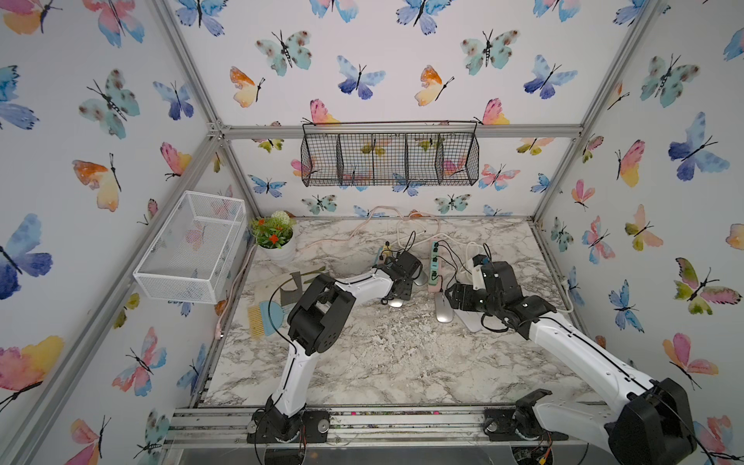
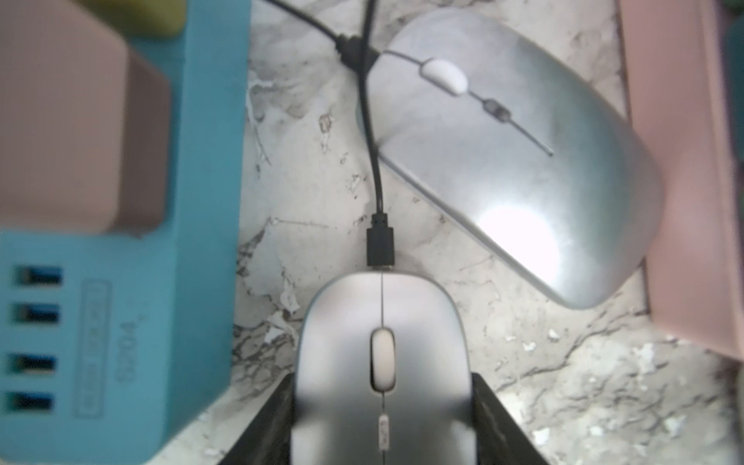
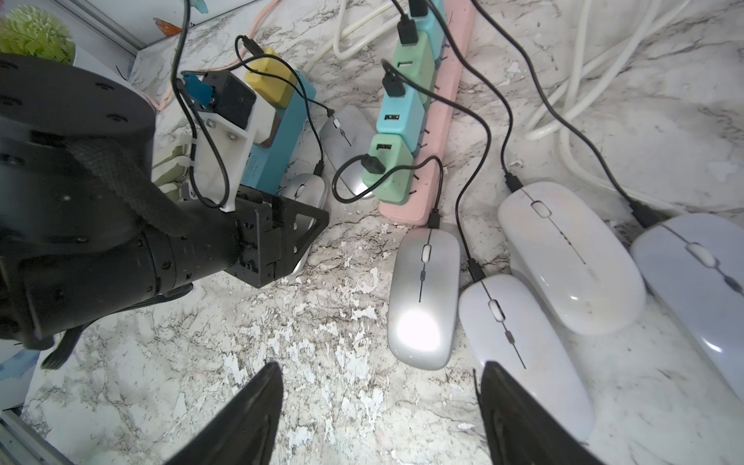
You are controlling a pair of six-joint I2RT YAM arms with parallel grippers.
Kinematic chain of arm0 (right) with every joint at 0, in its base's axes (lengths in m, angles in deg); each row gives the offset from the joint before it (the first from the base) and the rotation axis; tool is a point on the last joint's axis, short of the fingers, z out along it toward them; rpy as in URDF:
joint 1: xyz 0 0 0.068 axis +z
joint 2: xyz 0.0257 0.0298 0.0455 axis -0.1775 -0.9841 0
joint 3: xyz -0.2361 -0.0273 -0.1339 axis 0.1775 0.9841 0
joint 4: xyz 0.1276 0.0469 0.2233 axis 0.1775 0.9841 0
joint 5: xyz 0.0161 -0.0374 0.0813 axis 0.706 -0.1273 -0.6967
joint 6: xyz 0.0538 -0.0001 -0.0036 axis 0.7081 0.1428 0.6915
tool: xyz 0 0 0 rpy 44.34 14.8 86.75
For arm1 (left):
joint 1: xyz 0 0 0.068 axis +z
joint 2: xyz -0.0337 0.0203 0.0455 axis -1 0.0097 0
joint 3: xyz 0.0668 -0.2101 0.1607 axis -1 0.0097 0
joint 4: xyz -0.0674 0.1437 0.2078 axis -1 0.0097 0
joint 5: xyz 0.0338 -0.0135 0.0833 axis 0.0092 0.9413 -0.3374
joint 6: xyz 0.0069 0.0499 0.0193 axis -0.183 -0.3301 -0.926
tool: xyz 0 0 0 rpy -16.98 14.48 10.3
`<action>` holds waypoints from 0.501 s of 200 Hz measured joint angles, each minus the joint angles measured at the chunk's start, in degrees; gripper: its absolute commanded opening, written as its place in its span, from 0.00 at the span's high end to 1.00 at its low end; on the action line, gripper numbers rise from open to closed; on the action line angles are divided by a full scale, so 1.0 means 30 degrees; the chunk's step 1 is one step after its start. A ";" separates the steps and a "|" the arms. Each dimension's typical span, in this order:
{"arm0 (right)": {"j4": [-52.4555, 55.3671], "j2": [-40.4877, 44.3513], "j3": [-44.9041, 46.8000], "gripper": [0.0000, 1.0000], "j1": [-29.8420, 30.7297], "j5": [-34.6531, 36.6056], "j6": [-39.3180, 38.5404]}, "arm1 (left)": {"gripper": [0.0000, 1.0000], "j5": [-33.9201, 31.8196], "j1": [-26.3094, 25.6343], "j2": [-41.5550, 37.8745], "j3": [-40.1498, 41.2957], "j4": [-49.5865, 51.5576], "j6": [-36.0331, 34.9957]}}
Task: Unplug the wireless mouse
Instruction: Pick up the mouse from the center of the board.
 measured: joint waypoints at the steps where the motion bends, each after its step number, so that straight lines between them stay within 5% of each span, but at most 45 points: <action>1: 0.0000 0.0015 0.0000 0.22 0.0000 0.0000 0.0000 | 0.64 0.0000 0.0000 0.0000 0.0000 0.0000 0.0000; 51: -0.1392 0.0969 0.0758 0.25 0.0000 -0.0291 0.0219 | 1.00 0.1406 0.0000 -0.2477 0.2943 -0.1392 -0.0495; 100: -0.4925 0.0452 0.2273 0.27 0.0095 -0.2266 0.2135 | 1.00 0.3628 0.0000 -0.7526 0.7985 -0.5982 -0.1661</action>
